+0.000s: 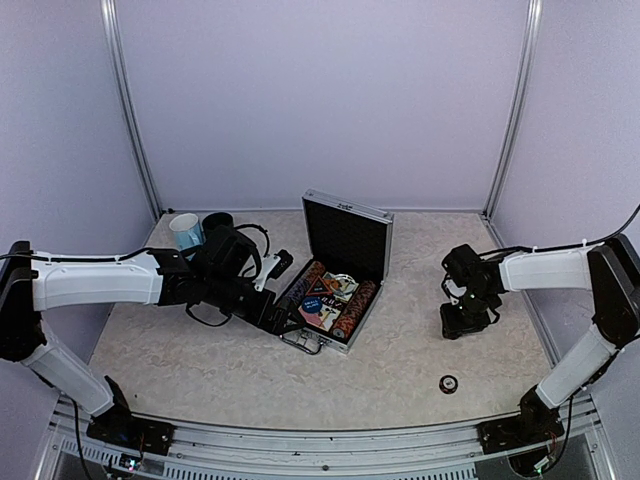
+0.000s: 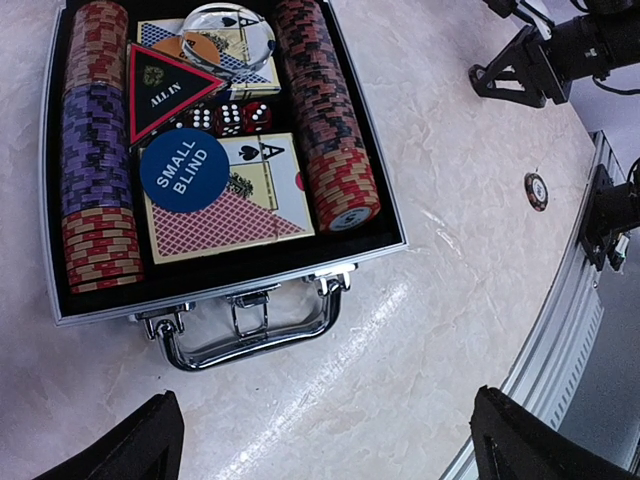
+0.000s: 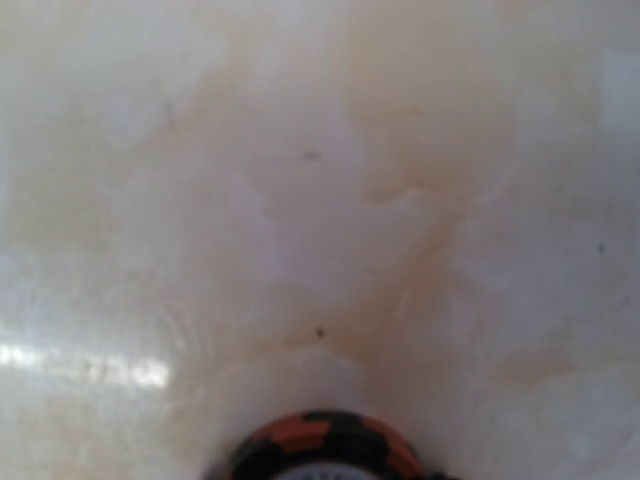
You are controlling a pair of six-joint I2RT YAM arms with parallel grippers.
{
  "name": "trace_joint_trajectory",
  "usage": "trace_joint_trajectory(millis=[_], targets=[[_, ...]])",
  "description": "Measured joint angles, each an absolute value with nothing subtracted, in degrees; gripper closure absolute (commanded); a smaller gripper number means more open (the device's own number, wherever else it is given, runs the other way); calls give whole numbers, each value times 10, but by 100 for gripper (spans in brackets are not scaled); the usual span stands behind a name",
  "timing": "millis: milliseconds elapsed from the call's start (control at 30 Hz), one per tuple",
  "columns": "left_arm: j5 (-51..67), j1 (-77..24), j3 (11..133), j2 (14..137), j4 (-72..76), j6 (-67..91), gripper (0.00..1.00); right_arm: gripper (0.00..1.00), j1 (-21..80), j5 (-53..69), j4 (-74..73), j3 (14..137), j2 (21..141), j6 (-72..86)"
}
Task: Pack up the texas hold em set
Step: Pick up the pile of poker chips from the pile of poker chips.
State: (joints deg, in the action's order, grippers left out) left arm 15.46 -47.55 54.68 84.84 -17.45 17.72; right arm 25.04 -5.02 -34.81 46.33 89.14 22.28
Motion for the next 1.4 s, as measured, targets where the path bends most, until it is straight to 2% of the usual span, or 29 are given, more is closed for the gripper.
trace_joint_trajectory(millis=[267,433,1033,1400], targets=[[157,-475,547,848,-175,178,1,67,251,-50,-349,466,894,224],[157,-475,547,848,-175,177,1,70,251,-50,-349,466,893,224],[159,-475,547,848,-175,177,1,71,296,-50,-393,470,861,252],[160,-473,553,851,-175,177,1,71,386,-55,-446,468,795,335]])
